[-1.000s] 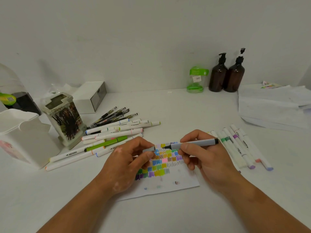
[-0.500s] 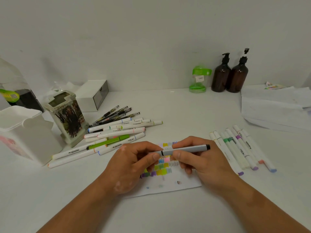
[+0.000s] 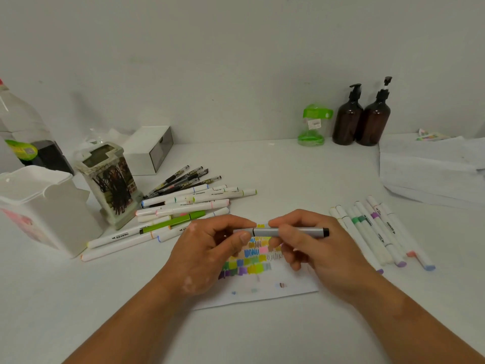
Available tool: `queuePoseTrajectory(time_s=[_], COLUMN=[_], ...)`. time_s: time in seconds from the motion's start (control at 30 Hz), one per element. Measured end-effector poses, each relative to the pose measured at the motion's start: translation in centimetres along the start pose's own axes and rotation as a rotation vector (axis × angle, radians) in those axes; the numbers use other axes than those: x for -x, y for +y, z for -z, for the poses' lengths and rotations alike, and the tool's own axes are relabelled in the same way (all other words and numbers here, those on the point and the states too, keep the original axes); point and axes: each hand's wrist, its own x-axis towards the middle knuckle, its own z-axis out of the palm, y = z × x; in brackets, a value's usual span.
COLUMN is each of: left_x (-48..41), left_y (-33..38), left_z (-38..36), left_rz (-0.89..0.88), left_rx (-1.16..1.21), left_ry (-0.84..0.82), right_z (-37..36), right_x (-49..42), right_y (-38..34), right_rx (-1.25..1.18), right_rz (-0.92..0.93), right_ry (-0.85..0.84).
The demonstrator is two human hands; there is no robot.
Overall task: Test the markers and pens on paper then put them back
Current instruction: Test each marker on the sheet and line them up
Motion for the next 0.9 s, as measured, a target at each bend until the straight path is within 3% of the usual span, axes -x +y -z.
queuePoseTrajectory(time_s=[0.1,0.33,0.47,0.57,0.73,0.9], left_x=[-0.3,0.0,0.0,0.0,-0.2,-1.1], left_y=[-0.5,-0.5,-0.8,-0.8,-1.1,-2.9], left_z=[0.3,-0.9,-0.5,0.0,0.9,3.1], left_rz=[0.060,0.024,0.026,0.025,0.022,0.166], left_rx=[0.004,0.019,-0.048,-0.144,-0.304,-0.569], left_ry=[0.059,-0.072,-0.025,0.035,0.106,0.353], right_z=[0.8,-0.5,1.1,3.2,4.0,3.4], right_x=[0.0,0.4,-0.1,-0.5,-0.6,-0.5], right_y=[-0.5,0.3,0.4,0.4,1.5,1.4], right_rx=[-0.031,0.492,0.765,1.052,1.300,1.236], right_rz=[-0.052,-0.069,-0.006,-0.133,-0.221,-0.125], right_ry=[-0.110,-0.110,0.212,0.410,0.445,0.510])
